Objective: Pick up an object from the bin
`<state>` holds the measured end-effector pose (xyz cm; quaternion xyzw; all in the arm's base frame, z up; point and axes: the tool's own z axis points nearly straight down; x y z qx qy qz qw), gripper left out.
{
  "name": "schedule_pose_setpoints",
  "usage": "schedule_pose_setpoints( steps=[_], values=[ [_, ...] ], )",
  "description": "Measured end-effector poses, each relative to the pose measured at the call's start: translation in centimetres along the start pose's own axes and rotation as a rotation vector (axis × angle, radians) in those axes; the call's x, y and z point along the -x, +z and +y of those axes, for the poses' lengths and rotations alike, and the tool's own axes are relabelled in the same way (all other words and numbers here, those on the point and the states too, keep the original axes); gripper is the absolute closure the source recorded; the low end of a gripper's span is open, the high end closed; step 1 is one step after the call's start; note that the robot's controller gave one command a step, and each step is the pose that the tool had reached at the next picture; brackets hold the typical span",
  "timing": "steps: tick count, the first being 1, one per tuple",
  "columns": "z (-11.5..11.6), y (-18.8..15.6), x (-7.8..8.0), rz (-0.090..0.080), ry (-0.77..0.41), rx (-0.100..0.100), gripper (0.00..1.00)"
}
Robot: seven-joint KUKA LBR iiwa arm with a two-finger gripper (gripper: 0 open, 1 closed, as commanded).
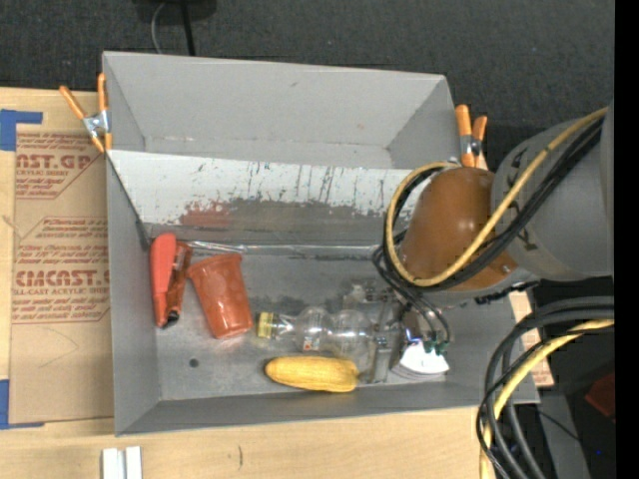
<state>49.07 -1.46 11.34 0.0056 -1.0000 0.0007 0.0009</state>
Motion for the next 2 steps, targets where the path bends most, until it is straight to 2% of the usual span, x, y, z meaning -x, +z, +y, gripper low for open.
schedule_pose_setpoints(
  steps=[1, 2],
  values=[
    [0.90, 3.94, 0.25, -0.016, -0.178, 0.001, 1.00],
    [0.90, 3.94, 0.25, -0.016, -0.178, 0.001, 1.00]
  ],
)
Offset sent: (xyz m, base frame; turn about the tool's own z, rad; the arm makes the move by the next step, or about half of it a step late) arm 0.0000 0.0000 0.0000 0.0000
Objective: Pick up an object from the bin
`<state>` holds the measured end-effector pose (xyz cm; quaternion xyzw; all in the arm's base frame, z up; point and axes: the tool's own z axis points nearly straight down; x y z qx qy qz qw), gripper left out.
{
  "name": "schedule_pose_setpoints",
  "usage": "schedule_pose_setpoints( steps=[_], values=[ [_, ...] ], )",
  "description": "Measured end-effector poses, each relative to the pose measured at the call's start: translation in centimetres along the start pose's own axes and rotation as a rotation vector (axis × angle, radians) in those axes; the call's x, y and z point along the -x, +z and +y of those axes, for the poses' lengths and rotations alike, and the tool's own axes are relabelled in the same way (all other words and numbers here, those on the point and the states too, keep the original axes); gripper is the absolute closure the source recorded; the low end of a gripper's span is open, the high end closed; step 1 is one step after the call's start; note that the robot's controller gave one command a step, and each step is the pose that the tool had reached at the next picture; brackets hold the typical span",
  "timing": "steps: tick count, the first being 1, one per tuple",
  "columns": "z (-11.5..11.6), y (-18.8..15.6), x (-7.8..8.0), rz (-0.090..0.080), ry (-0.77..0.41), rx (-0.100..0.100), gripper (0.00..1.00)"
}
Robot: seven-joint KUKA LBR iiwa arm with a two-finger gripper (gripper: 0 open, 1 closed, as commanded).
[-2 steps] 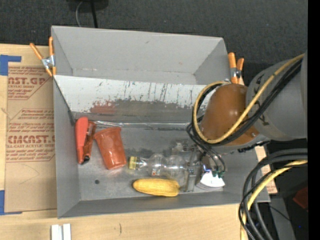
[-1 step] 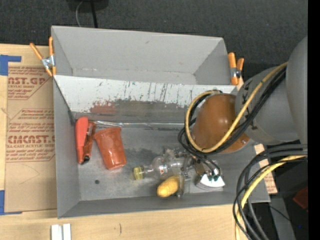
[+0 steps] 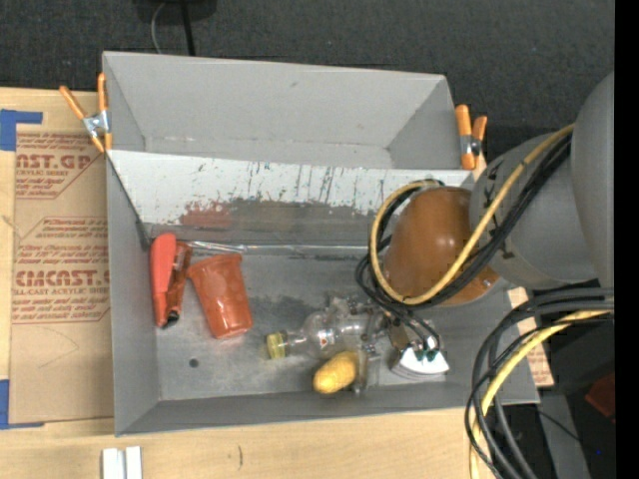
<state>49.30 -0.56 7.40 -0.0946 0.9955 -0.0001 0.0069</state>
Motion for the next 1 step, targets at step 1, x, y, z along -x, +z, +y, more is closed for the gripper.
schedule_pose_setpoints(
  steps=[1],
  values=[
    [1.64, -0.11, 0.03, -0.013, -0.027, -0.006, 1.00]
  ],
)
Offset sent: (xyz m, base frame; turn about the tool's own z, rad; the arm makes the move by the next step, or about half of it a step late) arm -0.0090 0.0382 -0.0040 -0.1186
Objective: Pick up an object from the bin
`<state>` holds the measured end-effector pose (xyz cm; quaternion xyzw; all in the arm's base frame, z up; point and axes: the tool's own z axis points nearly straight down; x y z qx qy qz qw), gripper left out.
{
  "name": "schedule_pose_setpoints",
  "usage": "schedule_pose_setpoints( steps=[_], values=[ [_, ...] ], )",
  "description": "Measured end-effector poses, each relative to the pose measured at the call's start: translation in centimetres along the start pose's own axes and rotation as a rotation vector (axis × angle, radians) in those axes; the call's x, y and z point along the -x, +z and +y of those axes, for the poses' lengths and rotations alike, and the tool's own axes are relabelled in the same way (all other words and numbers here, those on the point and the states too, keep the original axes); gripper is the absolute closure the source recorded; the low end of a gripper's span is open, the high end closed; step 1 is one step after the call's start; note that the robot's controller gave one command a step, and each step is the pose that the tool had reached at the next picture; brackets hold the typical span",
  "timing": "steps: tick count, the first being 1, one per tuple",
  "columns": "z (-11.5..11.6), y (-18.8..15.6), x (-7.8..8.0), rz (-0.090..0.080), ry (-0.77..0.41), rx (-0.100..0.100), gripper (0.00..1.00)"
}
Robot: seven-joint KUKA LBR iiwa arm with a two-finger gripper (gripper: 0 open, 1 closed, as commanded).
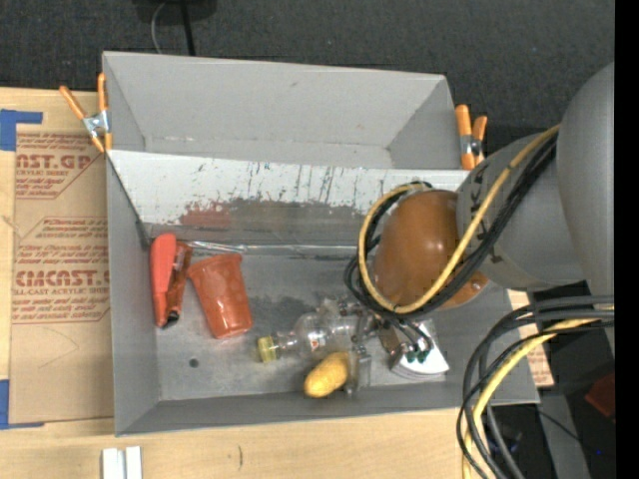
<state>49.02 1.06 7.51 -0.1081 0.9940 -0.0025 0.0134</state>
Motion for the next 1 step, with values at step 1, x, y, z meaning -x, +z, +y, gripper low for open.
schedule_pose_setpoints(
  steps=[1],
  values=[
    [1.40, 0.00, 0.34, -0.005, -0.074, -0.001, 1.00]
  ],
)
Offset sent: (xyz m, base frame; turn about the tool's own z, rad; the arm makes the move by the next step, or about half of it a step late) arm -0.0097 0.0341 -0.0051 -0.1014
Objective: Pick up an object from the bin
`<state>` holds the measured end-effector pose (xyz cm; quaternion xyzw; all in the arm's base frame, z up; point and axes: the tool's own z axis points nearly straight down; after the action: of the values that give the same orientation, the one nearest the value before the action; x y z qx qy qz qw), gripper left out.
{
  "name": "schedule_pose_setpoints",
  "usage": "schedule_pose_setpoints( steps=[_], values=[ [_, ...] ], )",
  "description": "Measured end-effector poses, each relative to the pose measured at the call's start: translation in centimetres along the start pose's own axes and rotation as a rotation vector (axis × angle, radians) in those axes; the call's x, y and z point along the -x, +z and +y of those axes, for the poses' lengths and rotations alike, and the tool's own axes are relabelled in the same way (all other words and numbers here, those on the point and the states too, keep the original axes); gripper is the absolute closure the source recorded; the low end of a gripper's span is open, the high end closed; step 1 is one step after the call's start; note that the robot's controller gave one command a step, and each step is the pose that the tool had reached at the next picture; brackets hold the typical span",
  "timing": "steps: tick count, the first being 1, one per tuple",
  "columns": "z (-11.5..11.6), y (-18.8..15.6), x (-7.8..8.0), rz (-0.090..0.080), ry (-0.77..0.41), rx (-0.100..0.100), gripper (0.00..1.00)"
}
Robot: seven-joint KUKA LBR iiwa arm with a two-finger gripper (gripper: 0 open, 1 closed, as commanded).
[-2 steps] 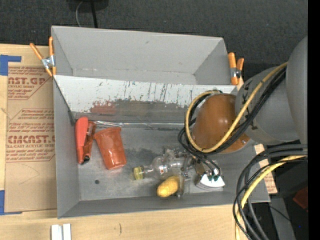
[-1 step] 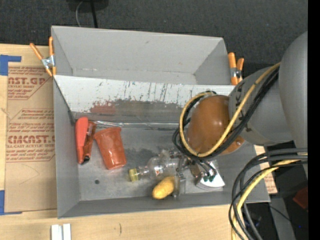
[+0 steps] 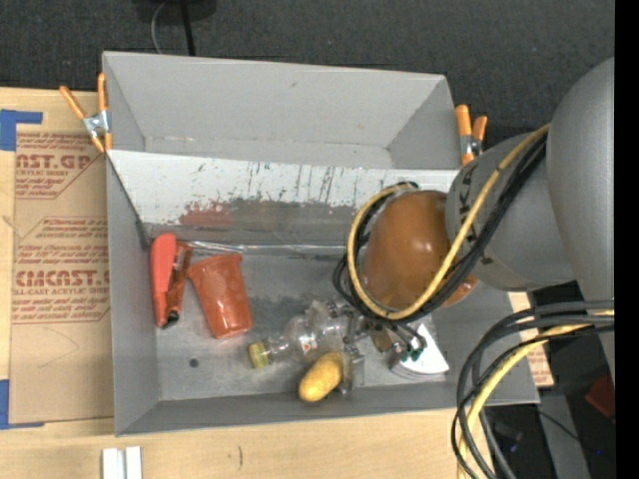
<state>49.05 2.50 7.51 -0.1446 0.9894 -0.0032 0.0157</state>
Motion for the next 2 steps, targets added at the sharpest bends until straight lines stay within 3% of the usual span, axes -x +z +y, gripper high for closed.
schedule_pose_setpoints(
  steps=[1, 2],
  values=[
    [1.5, 0.0, 0.2, -0.013, -0.023, -0.005, 1.00],
    [2.6, -0.1, 0.7, -0.011, -0.091, -0.006, 1.00]
  ],
)
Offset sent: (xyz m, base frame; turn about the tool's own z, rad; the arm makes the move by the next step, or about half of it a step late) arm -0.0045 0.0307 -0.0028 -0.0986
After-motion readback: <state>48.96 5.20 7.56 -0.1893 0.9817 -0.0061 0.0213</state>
